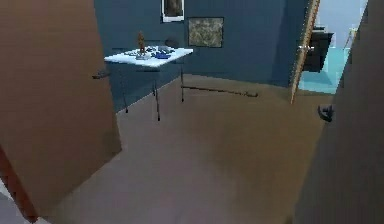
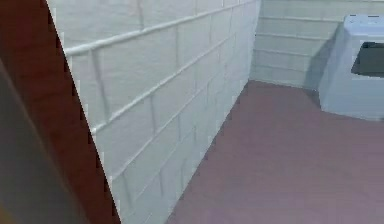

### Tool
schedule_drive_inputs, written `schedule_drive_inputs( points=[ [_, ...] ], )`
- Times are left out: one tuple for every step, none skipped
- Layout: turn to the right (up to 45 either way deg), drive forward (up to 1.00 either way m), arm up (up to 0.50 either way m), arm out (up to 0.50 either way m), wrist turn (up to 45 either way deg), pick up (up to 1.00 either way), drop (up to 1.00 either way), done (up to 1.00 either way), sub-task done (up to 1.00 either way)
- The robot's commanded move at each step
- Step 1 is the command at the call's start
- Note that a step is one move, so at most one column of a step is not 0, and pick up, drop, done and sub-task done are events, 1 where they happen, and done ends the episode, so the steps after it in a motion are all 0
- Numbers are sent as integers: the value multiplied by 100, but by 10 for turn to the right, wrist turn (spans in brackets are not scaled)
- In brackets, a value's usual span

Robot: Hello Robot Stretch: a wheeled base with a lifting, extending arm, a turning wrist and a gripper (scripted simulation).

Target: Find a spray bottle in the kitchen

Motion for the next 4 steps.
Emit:
schedule_drive_inputs(
  points=[
    [-30,0,0,0,0,0,0,0,0],
    [0,100,0,0,0,0,0,0,0],
    [-30,0,0,0,0,0,0,0,0],
    [0,20,0,0,0,0,0,0,0]
  ],
)
